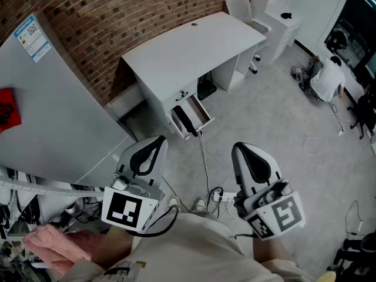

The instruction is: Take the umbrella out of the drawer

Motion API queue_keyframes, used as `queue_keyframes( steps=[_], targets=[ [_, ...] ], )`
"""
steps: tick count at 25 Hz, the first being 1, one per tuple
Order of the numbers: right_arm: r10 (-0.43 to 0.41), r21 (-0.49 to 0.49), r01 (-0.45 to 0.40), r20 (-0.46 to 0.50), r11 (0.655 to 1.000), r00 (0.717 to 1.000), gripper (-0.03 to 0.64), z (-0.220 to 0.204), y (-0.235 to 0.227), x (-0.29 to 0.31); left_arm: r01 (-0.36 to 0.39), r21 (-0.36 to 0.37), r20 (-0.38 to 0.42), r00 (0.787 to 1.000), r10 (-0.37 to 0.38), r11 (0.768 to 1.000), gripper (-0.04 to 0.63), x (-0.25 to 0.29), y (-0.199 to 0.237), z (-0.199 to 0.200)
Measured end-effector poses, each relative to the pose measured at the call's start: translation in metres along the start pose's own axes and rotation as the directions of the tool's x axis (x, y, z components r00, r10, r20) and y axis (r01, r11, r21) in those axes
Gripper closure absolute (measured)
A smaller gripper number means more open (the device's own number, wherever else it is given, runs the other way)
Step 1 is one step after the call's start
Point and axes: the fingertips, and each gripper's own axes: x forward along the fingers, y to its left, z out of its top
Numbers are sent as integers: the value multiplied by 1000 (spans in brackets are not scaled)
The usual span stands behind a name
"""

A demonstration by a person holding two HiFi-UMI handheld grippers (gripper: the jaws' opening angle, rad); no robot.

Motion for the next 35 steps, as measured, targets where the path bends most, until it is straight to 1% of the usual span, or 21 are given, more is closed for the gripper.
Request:
queue_keyframes(
  steps=[7, 12, 17, 23, 29, 35],
  targets=[
    [-2, 26, 1, 34, 1000, 999, 611, 4, 1, -5, -5, 0, -4, 1000, 5, 1000, 588, -6, -2, -1],
    [5, 8, -5, 15, 1000, 1000, 611, 1, 5, -5, -10, 0, -6, 1000, 10, 1000, 588, -9, -1, -4],
    [15, 13, -15, -3, 1000, 1000, 611, -4, 5, -10, -20, -13, -4, 1000, 20, 1000, 588, -11, -7, -2],
    [33, 12, -33, -17, 999, 999, 611, -9, 4, -12, -20, -8, -12, 1000, 20, 1000, 588, -9, -13, -4],
    [48, 13, -48, -34, 999, 998, 611, -15, -5, -15, -7, -8, -50, 999, 7, 1000, 588, -3, -26, -12],
    [69, 22, -67, -51, 997, 996, 611, -23, -20, -18, -27, -5, -58, 998, 27, 1000, 588, 7, -35, -14]
  ],
)
